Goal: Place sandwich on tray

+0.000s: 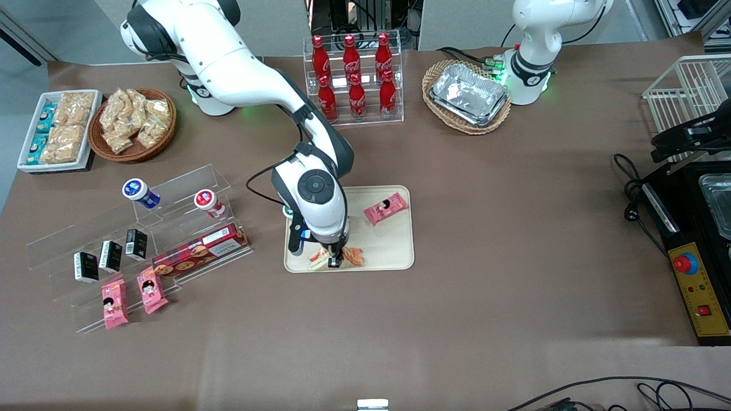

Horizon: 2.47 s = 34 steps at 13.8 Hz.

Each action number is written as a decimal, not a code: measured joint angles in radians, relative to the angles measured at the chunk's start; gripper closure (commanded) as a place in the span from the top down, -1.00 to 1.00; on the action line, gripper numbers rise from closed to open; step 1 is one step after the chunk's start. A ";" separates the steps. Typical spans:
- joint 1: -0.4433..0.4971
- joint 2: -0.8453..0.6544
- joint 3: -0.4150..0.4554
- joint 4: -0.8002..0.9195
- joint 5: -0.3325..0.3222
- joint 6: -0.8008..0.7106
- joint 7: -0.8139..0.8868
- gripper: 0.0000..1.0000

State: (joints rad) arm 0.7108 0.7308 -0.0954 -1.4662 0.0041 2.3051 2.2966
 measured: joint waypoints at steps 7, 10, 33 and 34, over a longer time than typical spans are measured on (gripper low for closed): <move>0.033 0.026 0.000 0.004 -0.005 0.004 0.000 -1.00; 0.034 0.034 0.000 0.004 -0.006 0.004 0.000 -0.93; -0.089 -0.221 -0.016 0.052 0.016 -0.318 -0.318 1.00; -0.109 -0.245 -0.016 0.051 0.017 -0.363 -0.403 1.00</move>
State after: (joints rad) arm 0.6015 0.4862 -0.1118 -1.4152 0.0209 1.9418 1.8936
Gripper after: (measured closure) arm 0.000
